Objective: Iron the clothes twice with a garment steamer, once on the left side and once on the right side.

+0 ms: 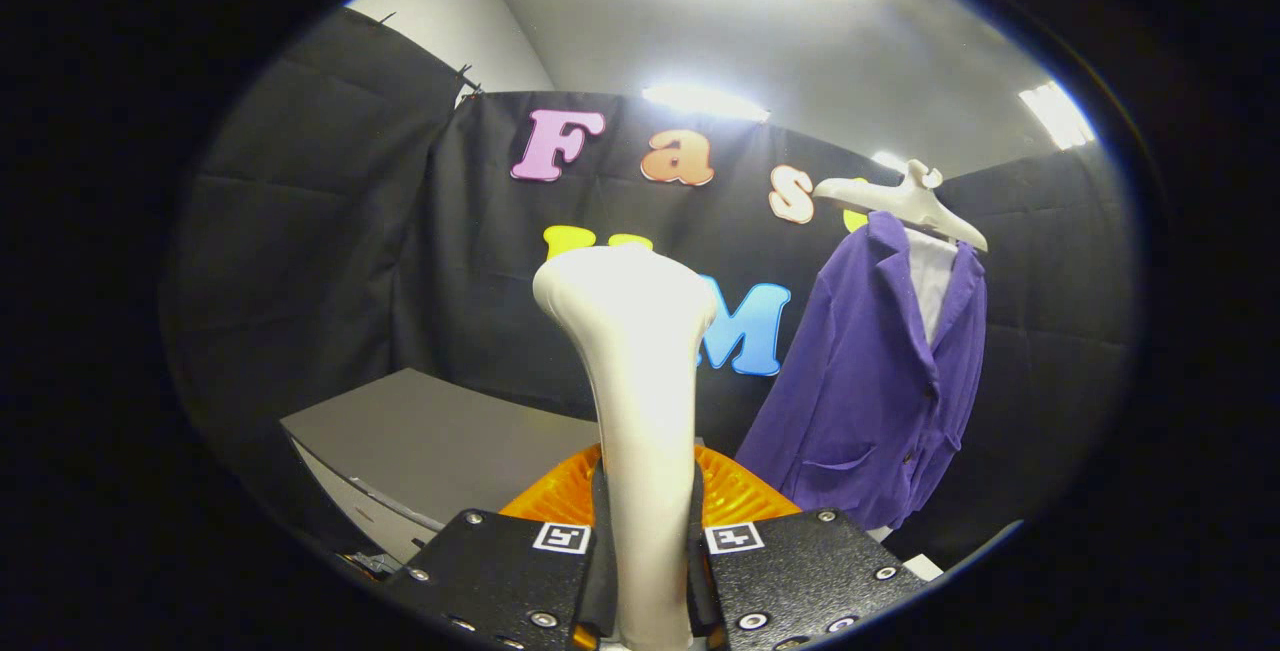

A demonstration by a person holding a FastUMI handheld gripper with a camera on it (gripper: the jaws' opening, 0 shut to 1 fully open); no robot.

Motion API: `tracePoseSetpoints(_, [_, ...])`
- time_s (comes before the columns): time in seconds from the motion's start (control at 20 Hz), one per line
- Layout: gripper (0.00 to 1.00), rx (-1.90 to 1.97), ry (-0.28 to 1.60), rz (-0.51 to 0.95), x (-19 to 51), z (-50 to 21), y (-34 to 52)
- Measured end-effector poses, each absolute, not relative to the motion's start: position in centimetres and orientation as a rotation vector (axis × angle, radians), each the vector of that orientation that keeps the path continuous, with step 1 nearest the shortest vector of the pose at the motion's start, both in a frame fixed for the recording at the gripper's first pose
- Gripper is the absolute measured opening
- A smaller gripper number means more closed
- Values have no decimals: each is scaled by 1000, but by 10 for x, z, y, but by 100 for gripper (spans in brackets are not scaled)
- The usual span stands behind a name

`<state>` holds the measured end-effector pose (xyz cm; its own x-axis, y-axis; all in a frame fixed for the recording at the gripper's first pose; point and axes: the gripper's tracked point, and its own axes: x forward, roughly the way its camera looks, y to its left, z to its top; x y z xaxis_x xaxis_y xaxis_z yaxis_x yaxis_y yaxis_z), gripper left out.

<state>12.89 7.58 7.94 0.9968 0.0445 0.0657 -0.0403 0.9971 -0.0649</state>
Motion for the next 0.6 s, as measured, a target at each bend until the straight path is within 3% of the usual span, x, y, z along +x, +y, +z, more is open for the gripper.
tracePoseSetpoints(0.6, [27, 1, -199, -32, 84, 134, -56])
